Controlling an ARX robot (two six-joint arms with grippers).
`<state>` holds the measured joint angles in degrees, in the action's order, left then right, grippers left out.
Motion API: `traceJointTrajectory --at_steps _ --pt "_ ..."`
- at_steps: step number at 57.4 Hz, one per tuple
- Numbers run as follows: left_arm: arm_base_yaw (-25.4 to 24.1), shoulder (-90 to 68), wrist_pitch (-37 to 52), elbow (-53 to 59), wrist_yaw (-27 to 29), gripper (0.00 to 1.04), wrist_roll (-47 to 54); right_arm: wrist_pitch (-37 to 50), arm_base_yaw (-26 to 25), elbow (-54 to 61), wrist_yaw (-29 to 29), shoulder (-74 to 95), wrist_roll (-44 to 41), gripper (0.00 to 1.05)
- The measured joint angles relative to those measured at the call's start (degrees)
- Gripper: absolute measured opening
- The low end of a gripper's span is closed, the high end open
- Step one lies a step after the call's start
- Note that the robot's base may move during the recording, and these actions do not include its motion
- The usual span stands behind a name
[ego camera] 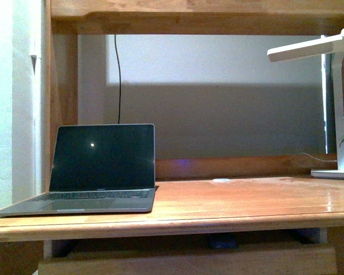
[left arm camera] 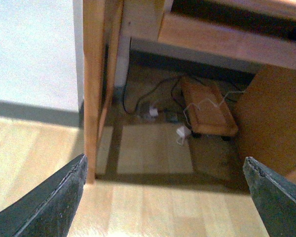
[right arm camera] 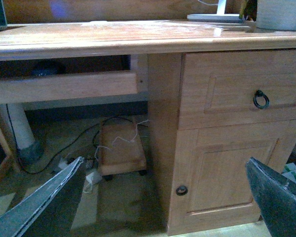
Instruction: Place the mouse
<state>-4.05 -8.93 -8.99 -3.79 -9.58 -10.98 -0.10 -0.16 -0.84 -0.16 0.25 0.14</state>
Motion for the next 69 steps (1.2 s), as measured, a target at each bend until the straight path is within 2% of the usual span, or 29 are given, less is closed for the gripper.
traceJointTrajectory --at_steps 5,11,17,23,33,44,49,54,69 --pt "-0.74 -5.35 3.21 -0.28 -1.73 0.97 -0.79 0.0 0.0 0.0 0.0 0.0 0.02 0.97" --pt "-2.91 -14.73 11.39 -1.46 -5.95 0.97 2.93 0.0 0.0 0.0 -0.02 0.0 0.0 0.97" --pt "-5.14 -28.2 22.4 -3.17 -7.65 0.97 9.29 0.0 0.0 0.0 0.0 0.0 0.02 0.97" --pt "-5.9 -43.91 36.2 -5.55 -6.54 0.97 17.29 0.0 0.0 0.0 -0.02 0.0 0.02 0.97" --pt "-5.09 -70.34 61.96 -12.83 0.07 0.97 36.3 0.0 0.0 0.0 -0.02 0.0 0.02 0.97" --pt "-2.34 -88.98 79.97 -20.52 -2.4 0.97 59.58 0.0 0.0 0.0 0.0 0.0 0.0 0.97" --pt "-0.57 -95.08 83.17 -25.11 -4.96 0.97 70.18 0.0 0.0 0.0 0.0 0.0 0.02 0.97" --pt "0.46 -98.4 83.38 -28.3 -7.3 0.97 76.24 0.0 0.0 0.0 0.0 0.0 0.02 0.97" --pt "1.6 -107.01 80.85 -38.27 -10.47 0.97 85.4 0.0 0.0 0.0 0.0 0.0 0.02 0.97"
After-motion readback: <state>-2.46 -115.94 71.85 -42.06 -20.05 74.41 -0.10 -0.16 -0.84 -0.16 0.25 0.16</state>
